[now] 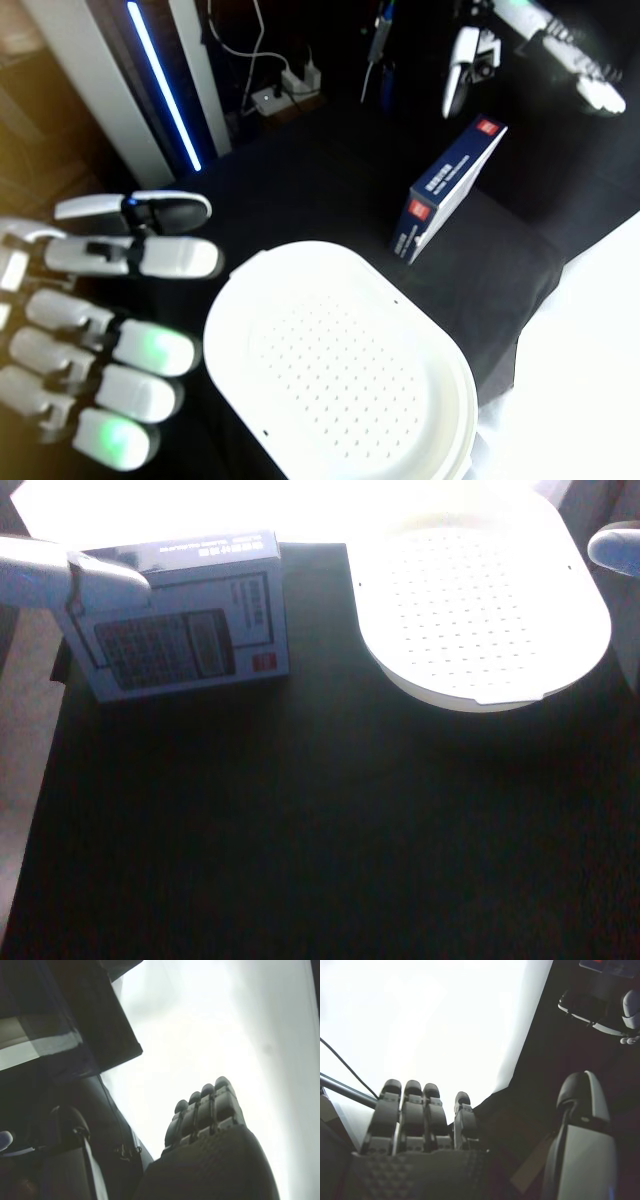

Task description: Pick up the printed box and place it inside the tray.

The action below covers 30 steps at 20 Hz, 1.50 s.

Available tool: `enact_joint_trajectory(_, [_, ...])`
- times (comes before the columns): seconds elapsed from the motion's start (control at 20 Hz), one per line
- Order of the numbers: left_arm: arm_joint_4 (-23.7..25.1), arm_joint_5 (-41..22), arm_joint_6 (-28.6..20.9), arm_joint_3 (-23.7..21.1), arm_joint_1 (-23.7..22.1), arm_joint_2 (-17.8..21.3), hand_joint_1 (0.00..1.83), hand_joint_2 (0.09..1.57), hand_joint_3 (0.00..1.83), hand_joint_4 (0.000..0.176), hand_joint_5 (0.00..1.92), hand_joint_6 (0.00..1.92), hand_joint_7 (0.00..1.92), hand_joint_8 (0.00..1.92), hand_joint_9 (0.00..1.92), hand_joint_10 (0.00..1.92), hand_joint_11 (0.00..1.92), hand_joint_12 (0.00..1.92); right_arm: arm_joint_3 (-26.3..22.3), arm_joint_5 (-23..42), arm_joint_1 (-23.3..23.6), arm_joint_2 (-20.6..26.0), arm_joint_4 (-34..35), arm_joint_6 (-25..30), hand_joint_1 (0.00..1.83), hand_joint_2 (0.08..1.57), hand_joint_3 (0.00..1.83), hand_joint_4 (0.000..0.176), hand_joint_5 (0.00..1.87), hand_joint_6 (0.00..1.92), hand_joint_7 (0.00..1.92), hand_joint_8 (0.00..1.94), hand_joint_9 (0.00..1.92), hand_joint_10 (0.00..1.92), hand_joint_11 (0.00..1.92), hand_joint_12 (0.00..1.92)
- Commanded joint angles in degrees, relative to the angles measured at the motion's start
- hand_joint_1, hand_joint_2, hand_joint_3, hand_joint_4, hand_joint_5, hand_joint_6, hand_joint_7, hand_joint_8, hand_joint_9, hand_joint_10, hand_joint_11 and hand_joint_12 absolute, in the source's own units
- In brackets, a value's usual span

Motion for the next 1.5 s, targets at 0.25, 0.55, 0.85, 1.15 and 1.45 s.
enact_joint_trajectory(0.25, [1.3, 3.2, -0.1, 3.5, -2.2, -2.7, 0.66, 0.67, 0.0, 0.087, 0.0, 0.0, 0.0, 0.0, 0.0, 0.0, 0.0, 0.0, 0.5, 6.8, 1.1, 0.3, 1.2, 0.4, 0.58, 0.75, 0.05, 0.176, 0.0, 0.0, 0.0, 0.0, 0.02, 0.0, 0.0, 0.0])
enact_joint_trajectory(0.55, [2.1, 8.1, -0.1, 6.1, -2.6, -5.6, 0.74, 0.59, 0.0, 0.136, 0.0, 0.0, 0.03, 0.0, 0.0, 0.0, 0.0, 0.0, 0.5, 6.9, 1.1, 0.3, 1.2, 0.4, 0.56, 0.76, 0.04, 0.176, 0.0, 0.0, 0.0, 0.0, 0.02, 0.0, 0.0, 0.0])
enact_joint_trajectory(0.85, [2.4, 11.4, -0.1, 8.7, -2.8, -8.8, 1.32, 0.96, 0.01, 0.0, 0.69, 0.07, 1.04, 0.55, 1.06, 0.12, 0.73, 0.83, 0.5, 6.9, 1.1, 0.3, 1.2, 0.6, 0.57, 0.79, 0.05, 0.176, 0.0, 0.0, 0.0, 0.0, 0.0, 0.0, 0.0, 0.0])
enact_joint_trajectory(1.15, [3.2, 10.7, -0.2, 9.0, -2.3, -10.1, 1.2, 1.07, 0.0, 0.0, 1.07, 0.77, 1.18, 0.9, 1.33, 0.87, 1.14, 1.37, 0.5, 6.9, 1.1, 0.2, 1.2, 0.7, 0.56, 0.78, 0.04, 0.176, 0.0, 0.0, 0.0, 0.0, 0.01, 0.0, 0.0, 0.0])
enact_joint_trajectory(1.45, [3.2, 7.6, -2.9, 9.0, -1.5, -10.1, 1.27, 1.1, 0.0, 0.0, 0.91, 0.86, 1.11, 1.0, 1.2, 1.01, 1.06, 1.43, 0.5, 6.9, 1.1, 0.1, 1.2, 1.0, 0.59, 0.77, 0.02, 0.176, 0.0, 0.0, 0.04, 0.01, 0.03, 0.0, 0.08, 0.04])
